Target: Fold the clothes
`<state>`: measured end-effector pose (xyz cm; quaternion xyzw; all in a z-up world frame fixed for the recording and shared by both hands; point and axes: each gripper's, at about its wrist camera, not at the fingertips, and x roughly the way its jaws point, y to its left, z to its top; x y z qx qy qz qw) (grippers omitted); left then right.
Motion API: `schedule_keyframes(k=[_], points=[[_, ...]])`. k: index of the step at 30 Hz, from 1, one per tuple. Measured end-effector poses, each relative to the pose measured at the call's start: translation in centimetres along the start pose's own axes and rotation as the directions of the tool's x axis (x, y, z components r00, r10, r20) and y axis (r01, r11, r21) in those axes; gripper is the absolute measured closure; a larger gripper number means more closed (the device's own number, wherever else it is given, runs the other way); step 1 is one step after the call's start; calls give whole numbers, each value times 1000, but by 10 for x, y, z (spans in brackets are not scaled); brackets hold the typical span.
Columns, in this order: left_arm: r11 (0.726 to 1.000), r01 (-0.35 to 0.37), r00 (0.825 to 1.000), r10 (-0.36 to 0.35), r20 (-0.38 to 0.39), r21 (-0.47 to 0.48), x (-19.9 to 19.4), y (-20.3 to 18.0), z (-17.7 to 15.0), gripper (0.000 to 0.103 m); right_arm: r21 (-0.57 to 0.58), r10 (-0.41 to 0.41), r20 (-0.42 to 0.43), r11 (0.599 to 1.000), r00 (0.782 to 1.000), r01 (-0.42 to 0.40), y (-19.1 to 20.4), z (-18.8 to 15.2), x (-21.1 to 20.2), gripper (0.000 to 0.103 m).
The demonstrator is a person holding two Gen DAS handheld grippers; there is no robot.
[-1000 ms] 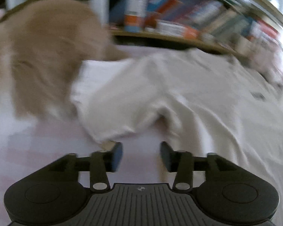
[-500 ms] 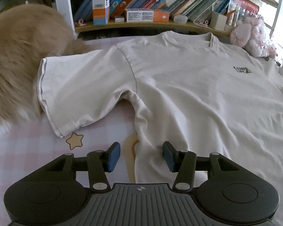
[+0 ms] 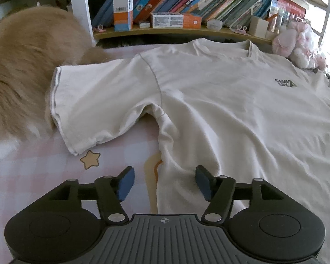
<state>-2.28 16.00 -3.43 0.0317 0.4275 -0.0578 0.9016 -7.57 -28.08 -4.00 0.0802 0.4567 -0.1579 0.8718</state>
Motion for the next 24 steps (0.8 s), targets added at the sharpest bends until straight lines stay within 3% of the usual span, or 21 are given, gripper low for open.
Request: schedule_keyframes(k=[2,5,7,15,24], points=[[1000,-4,1000,4,11,19,-7,-3,-2,27,-13,12,32,1000,999,-12,6,-2,-9,60],[999,5,1000,-7,31,51,-18,-13,-5,21,-45,27,60,999,998,-25,19,-6,-22,51],[997,23,999,-27,47,78,-25,-22,-6,19,-65,53,74,997,996,-49,29,-11,-30,43],[971,52,995,-71,74,234,-34,-63,-14,14,-162,114,89,982,990,-98,62,-27,-47,30],[949,87,990,-116,81,304,-35,-90,-16,11,-213,131,64,970,989,-114,70,-39,-54,25]])
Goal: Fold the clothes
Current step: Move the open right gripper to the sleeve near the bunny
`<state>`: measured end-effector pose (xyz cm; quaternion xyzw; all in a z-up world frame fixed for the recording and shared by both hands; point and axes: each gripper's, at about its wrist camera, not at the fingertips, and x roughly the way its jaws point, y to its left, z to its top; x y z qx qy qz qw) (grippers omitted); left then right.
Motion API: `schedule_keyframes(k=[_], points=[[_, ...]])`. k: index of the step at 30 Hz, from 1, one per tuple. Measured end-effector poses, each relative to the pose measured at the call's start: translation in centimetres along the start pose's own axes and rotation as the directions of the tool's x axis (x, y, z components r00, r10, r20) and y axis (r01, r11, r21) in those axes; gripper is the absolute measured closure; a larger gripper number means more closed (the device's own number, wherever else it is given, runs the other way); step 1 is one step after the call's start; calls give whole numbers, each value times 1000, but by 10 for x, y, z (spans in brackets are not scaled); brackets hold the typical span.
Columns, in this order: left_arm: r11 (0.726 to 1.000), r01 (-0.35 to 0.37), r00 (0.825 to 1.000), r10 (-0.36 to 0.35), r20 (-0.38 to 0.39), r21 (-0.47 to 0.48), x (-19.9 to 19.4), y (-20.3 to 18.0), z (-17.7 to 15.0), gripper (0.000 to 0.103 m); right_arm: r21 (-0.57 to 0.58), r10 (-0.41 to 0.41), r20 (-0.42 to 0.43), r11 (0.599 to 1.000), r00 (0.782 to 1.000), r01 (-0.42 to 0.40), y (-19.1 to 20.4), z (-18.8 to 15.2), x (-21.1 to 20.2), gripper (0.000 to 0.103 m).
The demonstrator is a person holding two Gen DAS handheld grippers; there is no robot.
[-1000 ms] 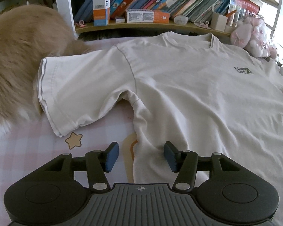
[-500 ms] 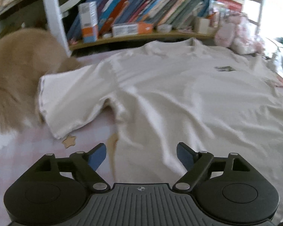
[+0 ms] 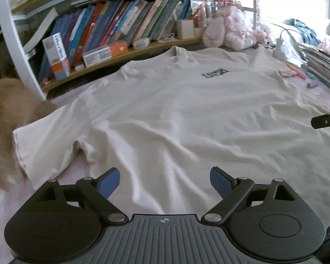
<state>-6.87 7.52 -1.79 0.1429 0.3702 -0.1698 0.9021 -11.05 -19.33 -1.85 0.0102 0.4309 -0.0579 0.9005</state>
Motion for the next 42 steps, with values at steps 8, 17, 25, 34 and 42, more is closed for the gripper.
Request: schedule_keyframes(k=[8,17,25,34,42], points=[[999,-26,999,26,-22,-27,8,-13,6,11,7,18,-5,1000,1000,-18,-18,5,11,23],[994,-101,994,98,-50,-51,15,-45,23,11,-18,84,-1,996,997,-84,-54,28,36,23],[977,-176,982,166,-87,-122,26,-76,50,11,28,140,20,990,990,-140,-117,62,65,23],[955,-206,974,178,-143,-212,37,-112,61,11,46,201,91,977,975,-206,-180,116,104,28],[939,-161,982,121,-148,-303,47,-126,62,11,58,247,75,966,966,-251,-202,145,136,42]])
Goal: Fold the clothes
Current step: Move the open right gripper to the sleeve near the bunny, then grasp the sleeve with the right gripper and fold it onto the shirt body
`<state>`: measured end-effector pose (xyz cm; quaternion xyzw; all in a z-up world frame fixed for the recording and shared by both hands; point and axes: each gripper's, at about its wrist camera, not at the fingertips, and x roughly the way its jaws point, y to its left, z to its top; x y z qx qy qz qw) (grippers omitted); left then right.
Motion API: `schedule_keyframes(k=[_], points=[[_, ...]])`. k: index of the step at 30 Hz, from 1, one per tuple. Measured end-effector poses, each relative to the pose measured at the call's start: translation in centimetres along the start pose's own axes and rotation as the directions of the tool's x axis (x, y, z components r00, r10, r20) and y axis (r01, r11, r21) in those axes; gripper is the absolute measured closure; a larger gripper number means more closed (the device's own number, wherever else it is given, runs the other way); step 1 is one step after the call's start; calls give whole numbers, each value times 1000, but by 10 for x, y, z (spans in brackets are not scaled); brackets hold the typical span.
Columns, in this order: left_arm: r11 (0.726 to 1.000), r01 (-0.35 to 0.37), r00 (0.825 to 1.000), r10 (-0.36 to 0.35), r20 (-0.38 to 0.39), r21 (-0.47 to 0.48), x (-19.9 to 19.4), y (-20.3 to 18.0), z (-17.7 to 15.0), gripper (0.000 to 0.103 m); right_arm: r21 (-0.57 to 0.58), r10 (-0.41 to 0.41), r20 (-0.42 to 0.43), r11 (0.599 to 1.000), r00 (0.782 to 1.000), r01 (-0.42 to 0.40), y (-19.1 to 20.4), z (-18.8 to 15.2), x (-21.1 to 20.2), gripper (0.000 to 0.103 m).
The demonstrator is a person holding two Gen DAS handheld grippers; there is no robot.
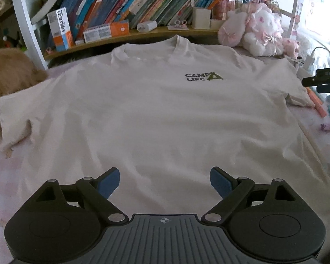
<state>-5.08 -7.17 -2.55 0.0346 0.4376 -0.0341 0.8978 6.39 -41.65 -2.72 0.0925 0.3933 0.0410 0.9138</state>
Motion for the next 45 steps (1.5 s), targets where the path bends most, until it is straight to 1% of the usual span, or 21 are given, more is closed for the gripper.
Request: schedule_keyframes(k=[7,14,20,24,27,30,32,34,35,36,37,38,40,42,45], points=[[1000,0,999,0,-44,-12,11,-3,-1,11,26,0,-23,1000,1000,1,-12,9,16,48],[1000,10,997,-10,-75,10,17,-5,-5,11,112,15,-40,994,999,-11,-31,14,27,61],[1000,12,995,-10,-95,20,21,-5,-7,11,144,5,-48,990,999,2,-40,22,41,63],[1000,12,994,-10,-105,22,24,-4,-7,11,148,-5,-37,989,999,10,-47,40,55,63],[1000,14,994,-12,-110,25,25,-3,-6,11,152,-26,-58,988,998,35,-52,53,69,64],[1000,11,994,-8,-110,27,25,-3,-6,11,149,-49,-93,987,994,62,-51,54,77,71],[1000,9,994,-6,-110,26,26,-3,-5,11,127,-66,-95,989,993,78,-47,51,77,72],[1000,10,994,-8,-109,21,26,-3,-5,11,93,-95,-89,990,992,103,-42,48,77,76],[1000,10,994,-8,-109,20,27,-3,-5,11,80,-102,-86,991,991,109,-40,47,78,85],[1000,10,994,-8,-108,19,27,-3,-4,11,77,-82,-84,993,993,89,-39,47,79,96],[1000,8,994,-6,-107,18,27,-3,-4,11,93,-64,-82,993,995,72,-39,47,79,96],[1000,5,994,-3,-105,17,27,-3,-3,11,126,-48,-63,991,997,55,-40,48,76,97],[1000,3,995,-1,-102,15,27,-2,-3,11,186,-12,1,982,1000,12,-40,53,65,97],[1000,2,995,-1,-100,12,26,-1,-4,11,175,15,58,984,998,-25,-29,60,52,97],[1000,6,995,-6,-96,2,26,5,-4,11,106,78,87,991,993,-87,8,68,42,97]])
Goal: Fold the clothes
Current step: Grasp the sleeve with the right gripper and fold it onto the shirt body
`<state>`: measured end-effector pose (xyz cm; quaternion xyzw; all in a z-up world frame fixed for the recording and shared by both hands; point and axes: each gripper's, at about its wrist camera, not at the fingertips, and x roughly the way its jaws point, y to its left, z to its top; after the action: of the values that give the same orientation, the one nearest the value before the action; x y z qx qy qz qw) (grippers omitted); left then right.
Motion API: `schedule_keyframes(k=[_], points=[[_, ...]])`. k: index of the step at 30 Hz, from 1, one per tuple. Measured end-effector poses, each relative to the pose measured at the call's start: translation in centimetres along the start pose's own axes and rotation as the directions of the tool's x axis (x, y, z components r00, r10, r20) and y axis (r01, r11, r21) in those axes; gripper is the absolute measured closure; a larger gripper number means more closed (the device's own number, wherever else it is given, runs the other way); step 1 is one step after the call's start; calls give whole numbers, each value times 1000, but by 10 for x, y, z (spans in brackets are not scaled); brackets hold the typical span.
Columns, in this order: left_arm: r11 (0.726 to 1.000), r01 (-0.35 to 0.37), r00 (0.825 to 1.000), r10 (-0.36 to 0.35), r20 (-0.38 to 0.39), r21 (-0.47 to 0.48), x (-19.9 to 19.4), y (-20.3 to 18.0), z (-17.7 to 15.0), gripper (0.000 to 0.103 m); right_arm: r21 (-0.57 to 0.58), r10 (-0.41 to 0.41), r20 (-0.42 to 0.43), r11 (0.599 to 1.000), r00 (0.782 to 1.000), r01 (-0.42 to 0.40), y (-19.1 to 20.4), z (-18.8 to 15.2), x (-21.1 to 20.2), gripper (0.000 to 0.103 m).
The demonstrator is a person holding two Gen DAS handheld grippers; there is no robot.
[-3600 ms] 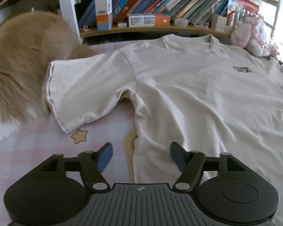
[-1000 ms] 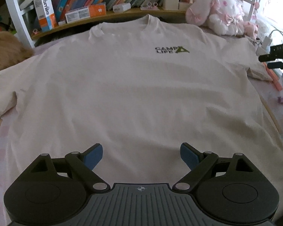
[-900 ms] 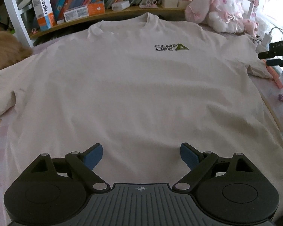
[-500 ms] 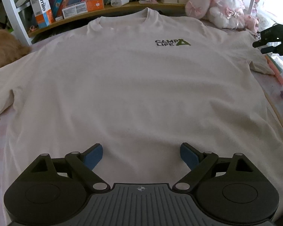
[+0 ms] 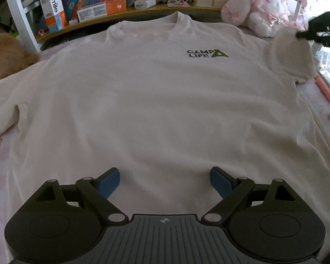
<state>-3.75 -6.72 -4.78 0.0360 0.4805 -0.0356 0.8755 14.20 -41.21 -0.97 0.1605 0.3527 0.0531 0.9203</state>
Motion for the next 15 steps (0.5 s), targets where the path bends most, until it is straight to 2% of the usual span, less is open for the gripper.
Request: schedule_keyframes(k=[6,10,13,15], points=[[1000,-8,1000,9,20,-28,-7,14,-5,11,-175,96,-8,980,995,-96,97,-12,9,97],[998,-21,1000,22,16,-58,-12,28,-11,11,-249,125,-66,959,990,-138,158,-35,37,96],[996,-29,999,30,11,-86,-15,37,-15,11,-262,151,-164,946,975,-190,185,-50,62,90],[994,-28,1000,29,10,-106,-16,42,-16,11,-242,217,-213,933,953,-266,190,-56,60,75]])
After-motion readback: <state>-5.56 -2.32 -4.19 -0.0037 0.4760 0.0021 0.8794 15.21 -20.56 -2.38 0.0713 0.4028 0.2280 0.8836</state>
